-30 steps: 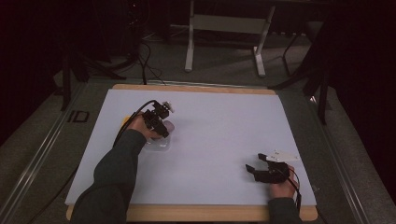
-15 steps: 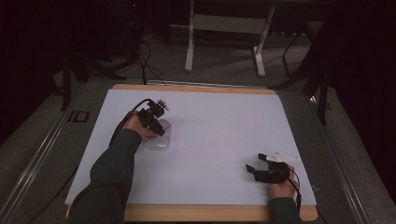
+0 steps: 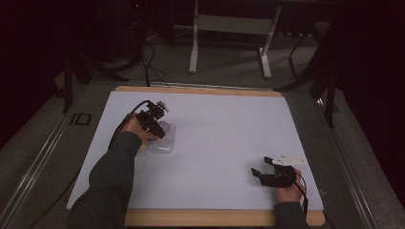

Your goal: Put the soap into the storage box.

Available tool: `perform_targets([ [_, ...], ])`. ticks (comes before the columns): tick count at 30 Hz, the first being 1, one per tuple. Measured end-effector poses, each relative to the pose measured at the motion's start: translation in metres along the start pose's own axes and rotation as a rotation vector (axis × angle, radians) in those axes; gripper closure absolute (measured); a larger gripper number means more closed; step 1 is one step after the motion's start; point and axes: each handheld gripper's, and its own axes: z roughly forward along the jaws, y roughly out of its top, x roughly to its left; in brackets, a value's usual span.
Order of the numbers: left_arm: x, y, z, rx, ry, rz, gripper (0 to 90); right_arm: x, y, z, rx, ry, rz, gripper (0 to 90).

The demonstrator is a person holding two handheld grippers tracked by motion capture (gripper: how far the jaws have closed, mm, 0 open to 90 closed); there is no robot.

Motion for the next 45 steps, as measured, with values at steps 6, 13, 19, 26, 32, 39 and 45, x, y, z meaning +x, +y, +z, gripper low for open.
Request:
perform_targets([
  [6, 0.004, -0.002, -0.001, -0.003, 0.001, -0.017, 49.8, 0.0, 0.0, 0.0, 0.0, 0.0, 0.001, 24.7],
  [13, 0.007, -0.004, -0.001, 0.001, 0.009, -0.033, 49.8, 0.0, 0.0, 0.0, -0.001, -0.001, 0.001, 24.7],
  [19, 0.011, -0.006, -0.002, 0.005, 0.018, -0.057, 49.8, 0.0, 0.0, 0.0, -0.001, -0.001, 0.0, 24.7],
  [26, 0.015, -0.009, -0.003, 0.006, 0.029, -0.075, 49.8, 0.0, 0.0, 0.0, -0.002, -0.001, 0.0, 24.7],
  [32, 0.019, -0.013, -0.006, 0.005, 0.038, -0.089, 49.8, 0.0, 0.0, 0.0, -0.002, -0.001, -0.001, 24.7],
  [39, 0.025, -0.017, -0.008, -0.006, 0.047, -0.117, 49.8, 0.0, 0.0, 0.0, -0.003, -0.002, -0.002, 24.7],
  [45, 0.03, -0.02, -0.01, -0.016, 0.052, -0.142, 49.8, 0.0, 0.0, 0.0, -0.003, -0.002, -0.003, 24.7],
])
